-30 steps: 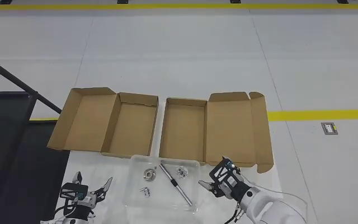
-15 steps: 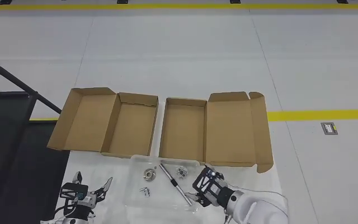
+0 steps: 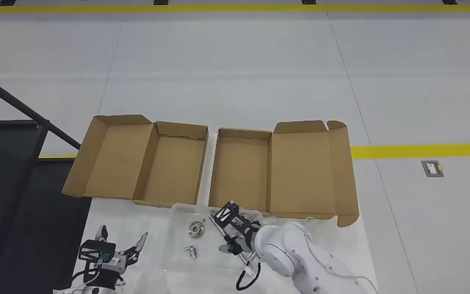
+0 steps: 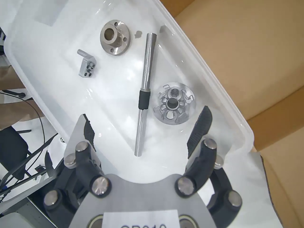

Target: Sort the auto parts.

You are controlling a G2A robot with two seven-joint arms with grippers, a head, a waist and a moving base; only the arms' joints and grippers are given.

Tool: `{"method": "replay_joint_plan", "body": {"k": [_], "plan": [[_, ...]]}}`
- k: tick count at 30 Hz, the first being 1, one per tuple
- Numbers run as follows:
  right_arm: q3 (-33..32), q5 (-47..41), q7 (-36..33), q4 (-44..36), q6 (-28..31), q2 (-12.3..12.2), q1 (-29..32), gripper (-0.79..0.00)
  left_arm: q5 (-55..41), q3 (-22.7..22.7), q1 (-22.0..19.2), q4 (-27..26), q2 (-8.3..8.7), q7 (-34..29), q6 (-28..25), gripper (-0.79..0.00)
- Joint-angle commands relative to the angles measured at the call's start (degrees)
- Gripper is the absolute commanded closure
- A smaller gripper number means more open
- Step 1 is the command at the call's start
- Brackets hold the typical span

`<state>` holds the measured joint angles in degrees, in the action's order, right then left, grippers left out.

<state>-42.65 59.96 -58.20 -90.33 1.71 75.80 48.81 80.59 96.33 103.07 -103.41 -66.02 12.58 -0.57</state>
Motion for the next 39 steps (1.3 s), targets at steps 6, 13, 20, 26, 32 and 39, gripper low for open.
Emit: {"method": "replay_joint_plan", "body": {"k": [6,13,20,26,32,39], "plan": [[3.20,4.65,-0.68,2.35,-4.81,1.50,-1.65,-0.785,0.00,0.00,0.00,0.00,0.00,0.00,0.00,-0.785],[5.35,8.33,-0.84,3.97,-8.90,2.96,-2.19,-0.739,0.00,0.00,0.00,0.00,0.00,0.00,0.00,-0.785],[5.36,8.51,1.77,7.40,-12.24,4.39,-2.65,-0.459,0.00,0.00,0.00,0.00,0.00,0.00,0.00,-0.785],[5.96,10.58,1.19,9.18,-13.99,5.39,-2.84,-0.619,0.00,0.00,0.00,0.00,0.00,0.00,0.00,-0.785],[5.56,10.73,2.49,10.20,-14.12,6.17,-2.52,0.000,0.00,0.00,0.00,0.00,0.00,0.00,0.00,-0.785],[1.19,11.23,2.79,-2.30,-10.04,4.99,1.37,0.000,0.00,0.00,0.00,0.00,0.00,0.00,0.00,-0.785]]}}
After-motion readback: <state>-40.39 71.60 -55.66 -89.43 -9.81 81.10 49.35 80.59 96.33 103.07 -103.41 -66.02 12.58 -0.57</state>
